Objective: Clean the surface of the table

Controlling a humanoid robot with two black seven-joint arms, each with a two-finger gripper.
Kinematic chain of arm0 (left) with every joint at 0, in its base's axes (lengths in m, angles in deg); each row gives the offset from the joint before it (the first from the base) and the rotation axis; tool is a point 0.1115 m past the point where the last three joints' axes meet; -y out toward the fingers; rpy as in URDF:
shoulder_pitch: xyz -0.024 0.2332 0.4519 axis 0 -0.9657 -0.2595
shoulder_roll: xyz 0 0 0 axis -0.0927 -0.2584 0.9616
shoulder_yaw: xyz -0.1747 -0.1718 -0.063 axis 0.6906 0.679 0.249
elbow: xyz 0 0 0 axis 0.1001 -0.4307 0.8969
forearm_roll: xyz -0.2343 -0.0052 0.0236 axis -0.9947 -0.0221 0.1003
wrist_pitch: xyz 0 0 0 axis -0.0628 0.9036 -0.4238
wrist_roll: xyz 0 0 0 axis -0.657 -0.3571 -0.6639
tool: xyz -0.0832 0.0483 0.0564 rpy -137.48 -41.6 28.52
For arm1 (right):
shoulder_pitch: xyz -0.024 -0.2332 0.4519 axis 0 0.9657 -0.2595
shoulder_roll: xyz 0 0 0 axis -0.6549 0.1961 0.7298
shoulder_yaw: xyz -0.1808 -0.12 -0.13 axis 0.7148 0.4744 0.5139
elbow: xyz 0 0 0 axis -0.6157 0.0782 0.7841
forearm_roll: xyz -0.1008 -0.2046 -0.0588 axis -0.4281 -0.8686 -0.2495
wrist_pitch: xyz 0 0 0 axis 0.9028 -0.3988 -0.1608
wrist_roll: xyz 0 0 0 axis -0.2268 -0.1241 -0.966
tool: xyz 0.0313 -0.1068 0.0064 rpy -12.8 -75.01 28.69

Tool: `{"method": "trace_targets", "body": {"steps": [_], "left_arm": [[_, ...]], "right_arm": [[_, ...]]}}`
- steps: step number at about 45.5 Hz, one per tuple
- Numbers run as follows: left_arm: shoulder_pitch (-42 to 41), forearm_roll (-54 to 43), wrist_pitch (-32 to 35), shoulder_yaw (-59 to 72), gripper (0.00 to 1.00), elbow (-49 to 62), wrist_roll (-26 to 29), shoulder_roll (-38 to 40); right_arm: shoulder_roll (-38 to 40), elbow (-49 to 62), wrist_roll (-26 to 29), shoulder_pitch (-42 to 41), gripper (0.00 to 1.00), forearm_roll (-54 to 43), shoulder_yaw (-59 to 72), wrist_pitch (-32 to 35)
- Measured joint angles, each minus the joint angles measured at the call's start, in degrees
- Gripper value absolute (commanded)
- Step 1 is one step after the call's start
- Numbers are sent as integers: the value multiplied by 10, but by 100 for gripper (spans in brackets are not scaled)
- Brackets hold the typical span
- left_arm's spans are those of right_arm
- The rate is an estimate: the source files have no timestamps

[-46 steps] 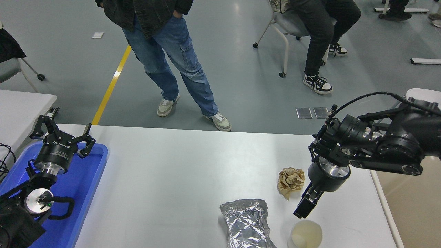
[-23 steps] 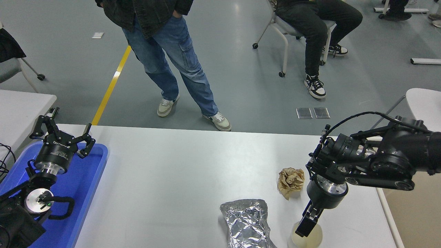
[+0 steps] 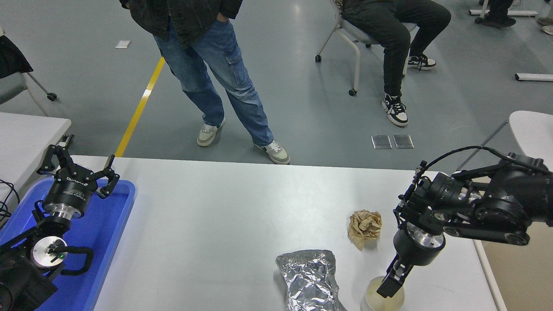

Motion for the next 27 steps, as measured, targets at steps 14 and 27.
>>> {"method": "trace_targets", "body": {"steps": [14, 27], "left_arm": [[0, 0, 0, 0, 100, 0, 0, 0], [0, 0, 0, 0, 100, 0, 0, 0]], "right_arm": [[23, 6, -4, 26, 48, -1, 2, -21], [31, 17, -7, 37, 5, -1, 3, -32]]}}
